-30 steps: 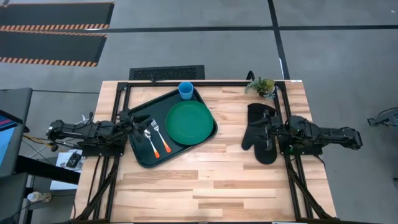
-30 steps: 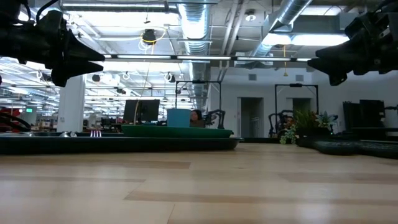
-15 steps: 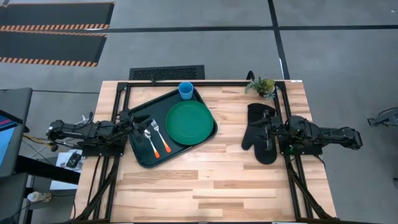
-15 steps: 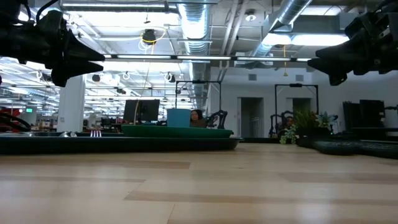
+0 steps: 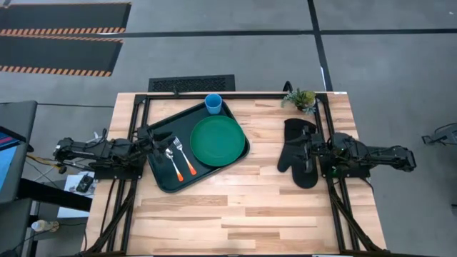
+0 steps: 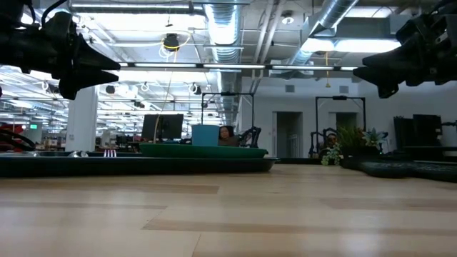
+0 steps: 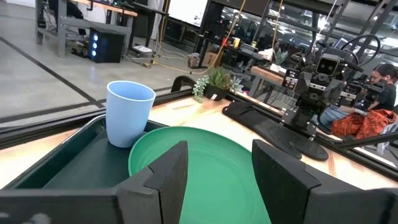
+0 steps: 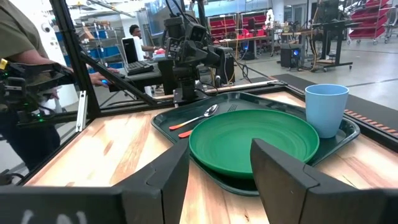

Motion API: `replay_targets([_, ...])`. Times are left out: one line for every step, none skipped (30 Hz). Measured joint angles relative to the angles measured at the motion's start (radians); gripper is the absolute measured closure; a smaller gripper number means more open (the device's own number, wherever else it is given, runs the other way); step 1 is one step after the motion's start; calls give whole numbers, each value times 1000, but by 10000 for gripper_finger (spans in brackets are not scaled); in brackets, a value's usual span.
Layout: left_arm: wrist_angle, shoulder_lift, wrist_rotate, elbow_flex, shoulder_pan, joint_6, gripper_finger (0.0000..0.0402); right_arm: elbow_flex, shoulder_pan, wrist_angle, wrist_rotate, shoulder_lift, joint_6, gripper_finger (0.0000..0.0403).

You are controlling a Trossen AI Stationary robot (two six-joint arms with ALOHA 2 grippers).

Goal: Pick and place plate/cup/fork/spoon on tray
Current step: Return to Home Position

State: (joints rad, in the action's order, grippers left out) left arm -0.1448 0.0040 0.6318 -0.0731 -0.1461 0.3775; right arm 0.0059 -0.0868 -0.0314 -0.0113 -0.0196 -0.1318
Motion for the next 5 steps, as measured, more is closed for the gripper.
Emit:
replay_targets([0,0,0,0,0,0,237,0,0,0,0,0,0,207])
replay_targets([0,0,0,0,0,0,237,0,0,0,0,0,0,207])
replay_targets([0,0,0,0,0,0,237,0,0,0,0,0,0,208])
replay_targets([0,0,0,0,0,0,237,0,0,0,0,0,0,209])
replay_targets([0,0,0,0,0,0,237,0,0,0,0,0,0,209])
